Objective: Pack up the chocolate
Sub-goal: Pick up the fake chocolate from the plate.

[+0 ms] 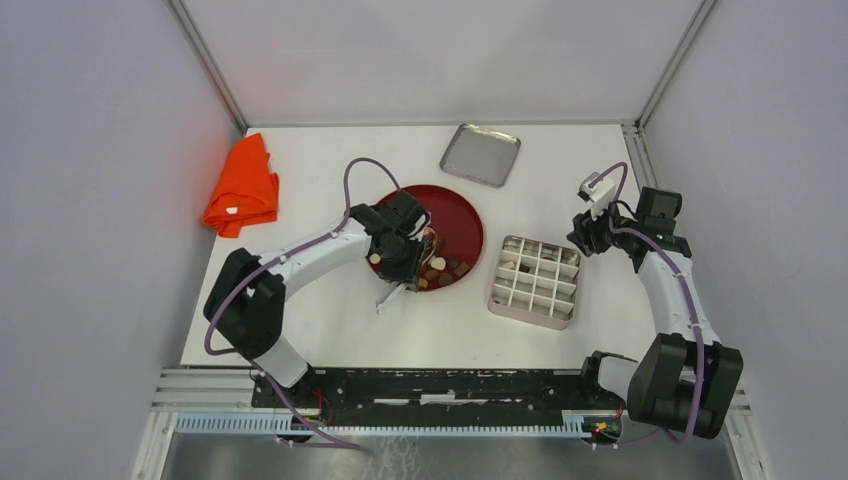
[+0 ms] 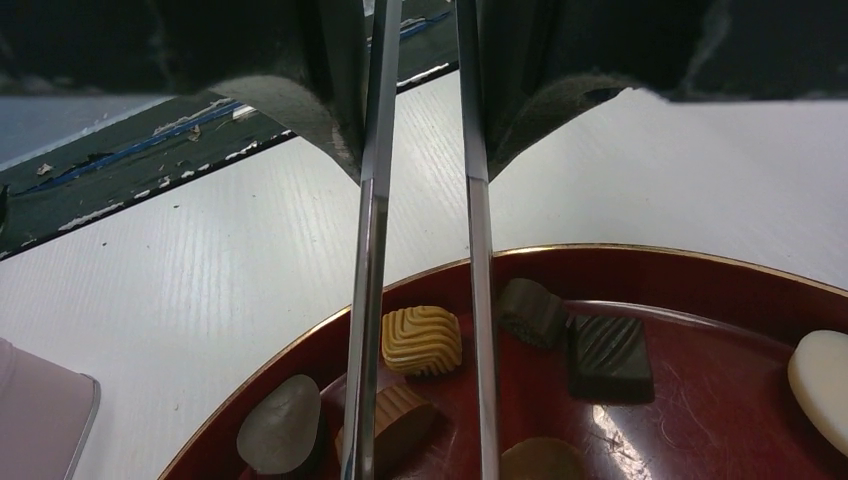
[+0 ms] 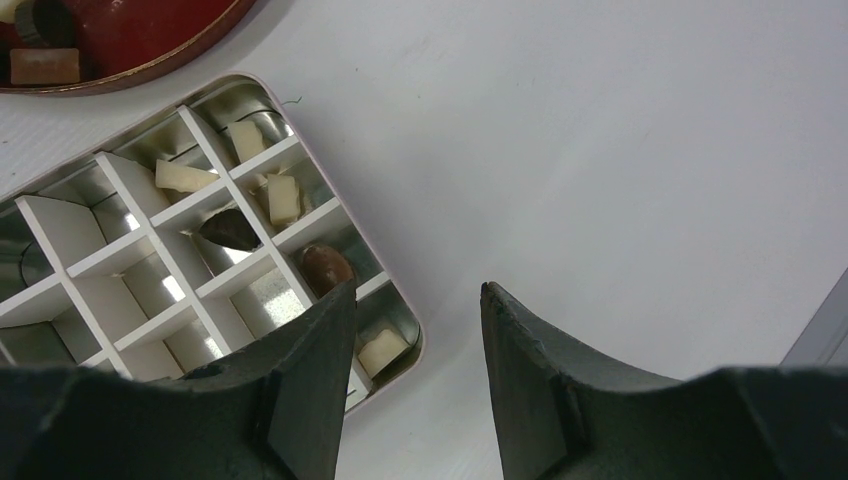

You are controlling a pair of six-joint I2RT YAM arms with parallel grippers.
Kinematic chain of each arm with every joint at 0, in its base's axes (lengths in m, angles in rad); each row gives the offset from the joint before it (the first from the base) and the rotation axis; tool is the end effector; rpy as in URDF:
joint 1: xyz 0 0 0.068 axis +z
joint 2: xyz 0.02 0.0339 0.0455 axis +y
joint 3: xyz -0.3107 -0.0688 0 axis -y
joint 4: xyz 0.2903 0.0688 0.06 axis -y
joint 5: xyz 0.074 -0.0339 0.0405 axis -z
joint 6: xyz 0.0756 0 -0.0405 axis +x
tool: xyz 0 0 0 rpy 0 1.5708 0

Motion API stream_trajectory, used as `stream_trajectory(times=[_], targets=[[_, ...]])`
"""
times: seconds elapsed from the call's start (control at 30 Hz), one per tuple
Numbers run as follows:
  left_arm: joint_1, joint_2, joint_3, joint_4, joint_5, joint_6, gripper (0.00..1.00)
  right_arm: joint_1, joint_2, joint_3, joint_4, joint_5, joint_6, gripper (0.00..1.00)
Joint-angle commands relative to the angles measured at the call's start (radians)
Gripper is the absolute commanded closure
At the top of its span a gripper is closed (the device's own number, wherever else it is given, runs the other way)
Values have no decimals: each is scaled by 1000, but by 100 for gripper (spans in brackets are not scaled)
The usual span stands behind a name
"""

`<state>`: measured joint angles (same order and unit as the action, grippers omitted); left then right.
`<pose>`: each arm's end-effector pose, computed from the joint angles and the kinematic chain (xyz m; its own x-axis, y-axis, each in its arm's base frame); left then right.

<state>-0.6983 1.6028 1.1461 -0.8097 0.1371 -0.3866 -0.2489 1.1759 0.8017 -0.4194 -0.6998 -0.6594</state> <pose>0.2703 -0.2404 0.2078 -0.9288 0.2919 -0.2284 0.3434 0.9096 -0.2338 0.2883 -0.0230 0.2560 -0.3933 -0.3836 -0.8356 -0.6203 0.7815 -0.0667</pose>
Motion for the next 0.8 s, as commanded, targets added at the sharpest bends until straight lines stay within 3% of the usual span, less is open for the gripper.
stream_trajectory(times=[0.0, 0.37, 0.5, 0.57, 0.6, 0.77], targets=[[-11, 17, 52, 28, 9, 11, 56, 3, -9, 30, 5, -22, -13, 45], [-11, 66, 107, 7, -21, 34, 60, 2, -8, 30, 4, -20, -14, 45], [-10, 67, 111, -5, -43, 34, 74, 3, -7, 30, 2, -21, -16, 45], [-10, 63, 115, -5, -49, 31, 94, 3, -7, 30, 2, -21, -16, 45], [-10, 56, 119, -5, -50, 27, 98, 3, -6, 30, 1, -21, -16, 45], [-10, -10, 126, -1, -58, 13, 98, 3, -7, 30, 2, -23, -16, 45]])
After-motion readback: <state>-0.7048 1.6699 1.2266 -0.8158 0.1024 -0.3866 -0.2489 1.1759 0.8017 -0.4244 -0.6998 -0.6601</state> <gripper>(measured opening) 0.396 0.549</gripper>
